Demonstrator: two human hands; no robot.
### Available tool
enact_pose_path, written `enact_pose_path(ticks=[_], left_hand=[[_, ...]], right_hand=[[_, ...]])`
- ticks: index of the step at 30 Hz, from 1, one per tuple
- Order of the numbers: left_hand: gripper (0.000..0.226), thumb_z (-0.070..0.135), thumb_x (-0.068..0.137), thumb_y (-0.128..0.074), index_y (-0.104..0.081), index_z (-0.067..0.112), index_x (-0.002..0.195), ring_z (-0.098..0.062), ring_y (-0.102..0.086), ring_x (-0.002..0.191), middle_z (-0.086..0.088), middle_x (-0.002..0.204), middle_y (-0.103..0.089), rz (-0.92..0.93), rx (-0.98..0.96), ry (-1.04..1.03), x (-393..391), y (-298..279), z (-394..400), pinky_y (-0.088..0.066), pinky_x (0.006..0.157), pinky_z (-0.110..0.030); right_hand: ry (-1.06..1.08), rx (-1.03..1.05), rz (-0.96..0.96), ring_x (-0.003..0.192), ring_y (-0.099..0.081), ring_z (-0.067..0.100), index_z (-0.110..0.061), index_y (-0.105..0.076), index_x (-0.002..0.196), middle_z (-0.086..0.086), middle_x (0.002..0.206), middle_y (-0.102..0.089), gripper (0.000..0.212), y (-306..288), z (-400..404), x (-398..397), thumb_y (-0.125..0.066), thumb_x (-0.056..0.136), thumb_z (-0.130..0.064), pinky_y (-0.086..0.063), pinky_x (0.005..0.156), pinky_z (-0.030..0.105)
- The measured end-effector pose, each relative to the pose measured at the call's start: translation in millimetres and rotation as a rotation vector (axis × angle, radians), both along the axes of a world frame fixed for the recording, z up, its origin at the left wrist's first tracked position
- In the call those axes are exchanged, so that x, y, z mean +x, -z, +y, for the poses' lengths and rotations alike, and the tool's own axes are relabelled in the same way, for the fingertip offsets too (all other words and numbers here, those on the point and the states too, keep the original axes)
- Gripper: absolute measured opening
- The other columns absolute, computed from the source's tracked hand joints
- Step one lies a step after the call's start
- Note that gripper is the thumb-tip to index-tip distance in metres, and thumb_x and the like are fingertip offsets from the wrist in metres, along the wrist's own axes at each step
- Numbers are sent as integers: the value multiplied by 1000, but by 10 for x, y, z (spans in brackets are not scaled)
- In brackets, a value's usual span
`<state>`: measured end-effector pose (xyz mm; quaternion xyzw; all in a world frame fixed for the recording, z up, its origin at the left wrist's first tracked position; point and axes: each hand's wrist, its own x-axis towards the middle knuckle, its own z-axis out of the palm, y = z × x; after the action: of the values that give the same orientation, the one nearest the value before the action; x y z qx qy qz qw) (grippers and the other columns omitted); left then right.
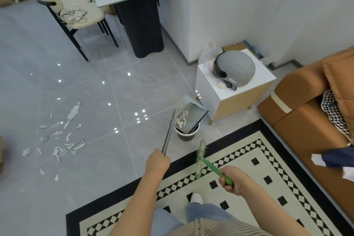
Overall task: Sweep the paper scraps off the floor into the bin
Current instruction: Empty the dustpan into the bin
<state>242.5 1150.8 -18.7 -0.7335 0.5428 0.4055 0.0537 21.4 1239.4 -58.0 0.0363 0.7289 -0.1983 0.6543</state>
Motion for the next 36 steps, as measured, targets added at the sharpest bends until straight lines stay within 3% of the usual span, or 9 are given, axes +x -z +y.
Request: enact_pose_path(ticks=[4,8,12,15,17,21,29,36], left_hand=[[24,4,93,-38,-49,3,114,-14,-45,54,-9,75,-51,118,167,-238,-69,97,-72,-35,41,-21],[15,3,94,-44,-53,1,106,-11,-44,46,-10,71,-61,110,344,-375,-113,83,-68,-36,35,-16],[14,13,95,-49,-53,2,88,-11,-36,41,-5,57,-45,169,322,-405,-47,204,95,-28,32,-14],[26,28,97,-47,-54,2,101,-13,-43,48,-4,62,-45,128,205,-319,-22,263,218,-34,39,-21],[35,31,98,-45,-57,0,108,-18,-55,63,-6,71,-53,54,116,-205,-10,249,244,-43,50,-25],[39,30,100,-41,-59,-2,113,-29,-63,100,-16,110,-64,-52,44,-42,22,207,267,-51,80,-31],[36,27,101,-41,-59,-1,114,-27,-61,104,-16,114,-63,-84,-20,1,16,134,298,-43,74,-27],[38,28,101,-41,-58,-1,119,-27,-62,105,-16,116,-63,-86,55,4,-15,183,363,-50,85,-31]], right_hand=[[28,-15,6,24,-41,6,-5,-51,96,5,59,-45,17,-13,-32,-66,-35,97,-8,-26,27,10],[50,-32,16,25,-41,6,-4,-51,110,6,61,-46,20,-13,-83,-75,-36,97,-8,-27,27,11],[69,-34,30,24,-41,6,-4,-50,119,7,68,-47,25,-14,-97,-35,-39,97,-9,-30,28,11],[58,-28,36,24,-42,6,-4,-51,121,6,66,-49,27,-26,-83,-2,-41,97,-10,-30,28,12],[62,-26,33,24,-42,6,-3,-52,121,7,66,-49,27,-33,-70,14,-41,97,-11,-30,27,12],[45,-33,34,27,-42,6,-3,-52,120,5,63,-49,27,-30,-16,40,-40,97,-11,-29,28,12],[57,-42,24,26,-43,7,-4,-53,118,6,65,-48,27,-15,93,88,-39,95,-8,-30,28,12],[57,-50,10,23,-41,7,-3,-52,117,6,66,-46,24,-72,156,80,-40,96,-8,-30,28,11]])
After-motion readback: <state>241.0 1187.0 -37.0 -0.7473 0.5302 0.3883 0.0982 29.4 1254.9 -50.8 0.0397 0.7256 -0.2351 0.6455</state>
